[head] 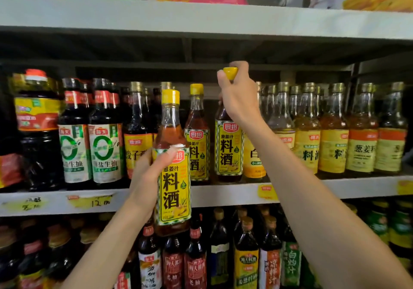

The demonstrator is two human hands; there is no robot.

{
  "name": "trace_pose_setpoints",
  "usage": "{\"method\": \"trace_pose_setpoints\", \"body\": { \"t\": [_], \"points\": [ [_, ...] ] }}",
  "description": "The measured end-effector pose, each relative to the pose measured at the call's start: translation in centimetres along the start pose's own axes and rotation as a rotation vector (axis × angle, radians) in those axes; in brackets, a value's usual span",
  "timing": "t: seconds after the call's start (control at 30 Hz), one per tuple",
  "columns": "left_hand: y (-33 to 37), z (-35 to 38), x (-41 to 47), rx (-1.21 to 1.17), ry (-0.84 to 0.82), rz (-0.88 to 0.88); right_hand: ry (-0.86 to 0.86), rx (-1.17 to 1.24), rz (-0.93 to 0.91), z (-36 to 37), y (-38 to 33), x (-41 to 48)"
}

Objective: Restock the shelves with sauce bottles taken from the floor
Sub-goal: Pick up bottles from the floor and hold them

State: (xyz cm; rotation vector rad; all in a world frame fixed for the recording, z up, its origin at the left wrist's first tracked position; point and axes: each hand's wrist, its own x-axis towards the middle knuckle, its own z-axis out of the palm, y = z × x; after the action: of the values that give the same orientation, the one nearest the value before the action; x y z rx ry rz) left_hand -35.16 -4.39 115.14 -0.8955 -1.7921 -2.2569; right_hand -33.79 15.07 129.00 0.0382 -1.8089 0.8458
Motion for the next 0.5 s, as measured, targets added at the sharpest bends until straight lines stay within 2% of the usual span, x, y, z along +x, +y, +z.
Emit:
{"method": "trace_pose_setpoints", "body": {
  "t": [0.37,0.5],
  "points": [
    [-1.5,-0.3,2.4,-0.089,-0.08,0.006,-0.046,-0.225,-0.104,3.7,4.1,0.8],
    [-1.9,-0.5,3.0,-0.114,-0.096,0.016,-0.026,-0.234,-0.119,4.6,4.7,1.0]
  ]
}}
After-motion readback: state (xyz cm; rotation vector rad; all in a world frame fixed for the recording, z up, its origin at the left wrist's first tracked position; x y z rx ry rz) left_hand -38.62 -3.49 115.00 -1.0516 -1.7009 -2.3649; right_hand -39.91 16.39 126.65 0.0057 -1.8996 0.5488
